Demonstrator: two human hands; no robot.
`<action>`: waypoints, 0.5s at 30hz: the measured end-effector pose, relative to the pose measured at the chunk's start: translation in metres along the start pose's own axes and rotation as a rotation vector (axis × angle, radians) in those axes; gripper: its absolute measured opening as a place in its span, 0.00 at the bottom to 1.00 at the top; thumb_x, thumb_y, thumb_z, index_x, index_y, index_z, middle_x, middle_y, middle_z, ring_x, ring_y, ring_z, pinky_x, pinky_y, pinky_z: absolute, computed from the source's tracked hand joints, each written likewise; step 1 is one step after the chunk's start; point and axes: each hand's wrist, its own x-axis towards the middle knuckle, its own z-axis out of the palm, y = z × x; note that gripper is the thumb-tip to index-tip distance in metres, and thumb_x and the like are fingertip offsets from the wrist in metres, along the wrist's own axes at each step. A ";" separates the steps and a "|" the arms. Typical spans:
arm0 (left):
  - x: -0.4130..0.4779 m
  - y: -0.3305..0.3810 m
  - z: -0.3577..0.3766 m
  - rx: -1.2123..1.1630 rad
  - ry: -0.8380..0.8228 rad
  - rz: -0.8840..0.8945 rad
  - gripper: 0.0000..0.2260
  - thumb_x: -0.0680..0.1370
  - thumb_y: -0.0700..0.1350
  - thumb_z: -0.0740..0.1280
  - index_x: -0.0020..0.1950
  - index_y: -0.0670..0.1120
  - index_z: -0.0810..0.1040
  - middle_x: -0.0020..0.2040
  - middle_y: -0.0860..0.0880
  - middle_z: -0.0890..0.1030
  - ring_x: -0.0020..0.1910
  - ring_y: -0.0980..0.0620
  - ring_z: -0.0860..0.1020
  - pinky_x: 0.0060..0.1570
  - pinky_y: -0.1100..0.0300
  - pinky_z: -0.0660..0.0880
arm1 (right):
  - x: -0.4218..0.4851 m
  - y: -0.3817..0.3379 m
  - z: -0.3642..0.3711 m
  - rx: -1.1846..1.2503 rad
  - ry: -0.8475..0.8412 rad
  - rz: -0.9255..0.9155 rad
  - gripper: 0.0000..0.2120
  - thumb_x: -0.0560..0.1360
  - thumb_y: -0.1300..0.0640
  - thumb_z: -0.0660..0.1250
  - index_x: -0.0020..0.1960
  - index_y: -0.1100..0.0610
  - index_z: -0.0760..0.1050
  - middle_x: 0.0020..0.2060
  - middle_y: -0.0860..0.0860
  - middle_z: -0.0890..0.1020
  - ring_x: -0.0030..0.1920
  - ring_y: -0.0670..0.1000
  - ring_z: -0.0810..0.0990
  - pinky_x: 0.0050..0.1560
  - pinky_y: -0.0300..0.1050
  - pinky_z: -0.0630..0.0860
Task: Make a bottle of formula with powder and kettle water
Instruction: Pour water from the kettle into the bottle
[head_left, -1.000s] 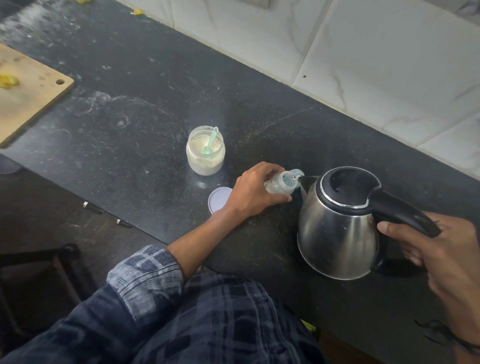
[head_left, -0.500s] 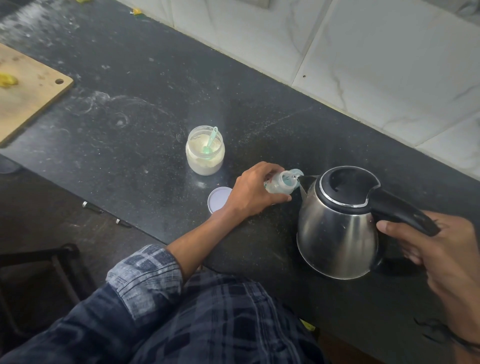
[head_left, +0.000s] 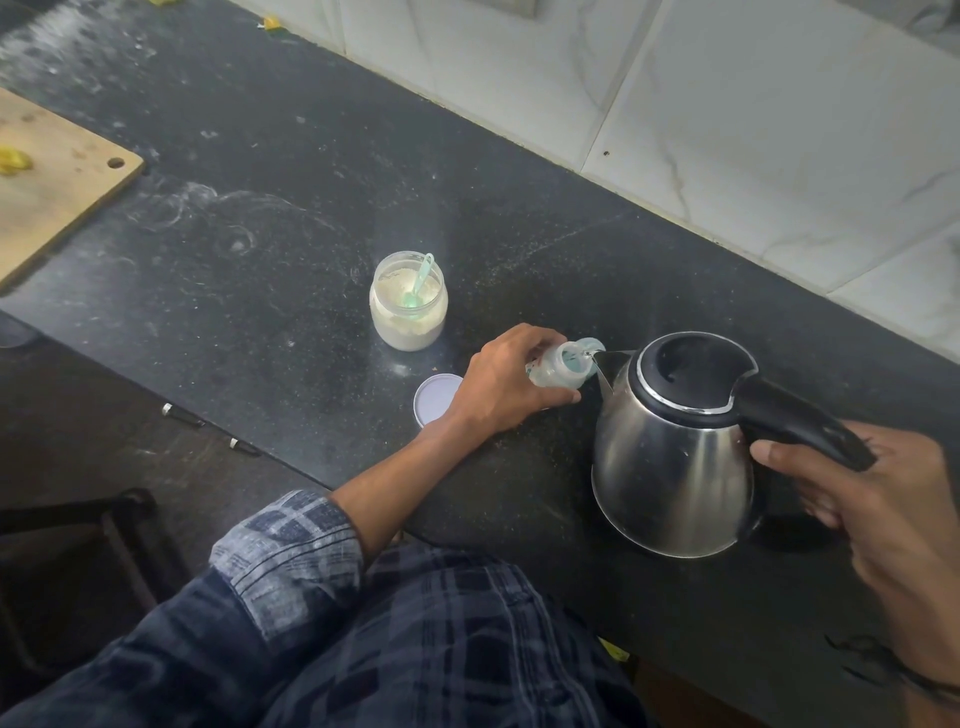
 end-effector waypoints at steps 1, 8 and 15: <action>0.000 0.000 0.000 0.001 -0.001 0.001 0.27 0.65 0.54 0.83 0.61 0.52 0.80 0.56 0.56 0.81 0.54 0.56 0.80 0.58 0.50 0.78 | 0.000 0.000 0.000 0.004 0.000 0.001 0.16 0.69 0.69 0.76 0.31 0.68 0.70 0.20 0.48 0.64 0.21 0.48 0.59 0.23 0.38 0.56; 0.001 -0.001 0.001 0.007 0.003 0.002 0.28 0.65 0.55 0.83 0.61 0.52 0.80 0.56 0.56 0.81 0.54 0.55 0.80 0.57 0.48 0.78 | -0.001 -0.004 0.003 -0.001 -0.026 0.005 0.21 0.70 0.70 0.75 0.24 0.54 0.73 0.19 0.46 0.63 0.21 0.47 0.58 0.23 0.37 0.56; 0.000 -0.002 0.001 0.003 0.002 0.002 0.28 0.65 0.55 0.83 0.61 0.51 0.80 0.57 0.56 0.81 0.54 0.55 0.80 0.57 0.48 0.78 | -0.001 -0.005 0.003 -0.004 -0.021 -0.013 0.21 0.70 0.70 0.75 0.24 0.54 0.73 0.19 0.46 0.62 0.21 0.48 0.58 0.24 0.39 0.55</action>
